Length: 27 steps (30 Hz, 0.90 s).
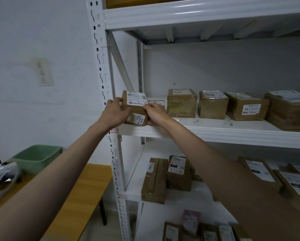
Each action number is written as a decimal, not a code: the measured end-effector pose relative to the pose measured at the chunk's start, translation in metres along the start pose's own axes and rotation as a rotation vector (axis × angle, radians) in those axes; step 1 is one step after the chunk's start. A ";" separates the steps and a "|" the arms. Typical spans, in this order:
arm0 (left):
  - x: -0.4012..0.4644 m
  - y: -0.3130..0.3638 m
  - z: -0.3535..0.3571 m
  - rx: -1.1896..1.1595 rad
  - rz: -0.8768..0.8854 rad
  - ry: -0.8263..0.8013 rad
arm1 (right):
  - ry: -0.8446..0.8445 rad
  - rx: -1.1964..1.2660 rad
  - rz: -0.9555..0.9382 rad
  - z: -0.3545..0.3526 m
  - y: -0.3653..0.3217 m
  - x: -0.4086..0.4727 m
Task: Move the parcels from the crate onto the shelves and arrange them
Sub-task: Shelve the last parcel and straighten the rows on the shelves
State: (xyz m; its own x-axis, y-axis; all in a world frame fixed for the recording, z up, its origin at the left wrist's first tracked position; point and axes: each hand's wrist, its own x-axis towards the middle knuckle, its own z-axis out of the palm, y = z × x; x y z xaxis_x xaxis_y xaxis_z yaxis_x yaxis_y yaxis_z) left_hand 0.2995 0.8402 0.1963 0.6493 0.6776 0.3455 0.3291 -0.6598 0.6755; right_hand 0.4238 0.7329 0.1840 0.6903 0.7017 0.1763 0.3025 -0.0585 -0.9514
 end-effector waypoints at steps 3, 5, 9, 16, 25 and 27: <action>-0.003 0.007 0.002 -0.012 -0.003 -0.034 | 0.006 -0.018 -0.006 0.000 0.005 0.002; -0.001 0.009 0.006 -0.025 -0.002 -0.042 | 0.012 -0.062 -0.021 -0.001 0.008 0.001; 0.009 0.004 0.017 -0.040 0.004 -0.067 | 0.011 -0.171 -0.077 -0.007 0.012 0.002; 0.011 -0.010 0.018 -0.057 0.007 -0.050 | 0.046 -0.323 -0.078 -0.041 0.019 0.001; -0.012 -0.007 0.042 0.375 0.406 0.087 | 0.115 -0.922 -0.271 -0.047 0.028 0.029; -0.004 -0.004 0.046 0.442 0.382 0.036 | 0.094 -1.009 -0.278 -0.044 0.029 0.034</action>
State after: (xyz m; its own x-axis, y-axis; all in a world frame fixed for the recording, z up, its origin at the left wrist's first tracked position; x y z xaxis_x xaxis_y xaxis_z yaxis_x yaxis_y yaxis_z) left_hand 0.3268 0.8251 0.1624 0.7568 0.3703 0.5387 0.3361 -0.9272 0.1653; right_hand 0.4853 0.7243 0.1732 0.5474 0.7260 0.4163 0.8359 -0.4983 -0.2302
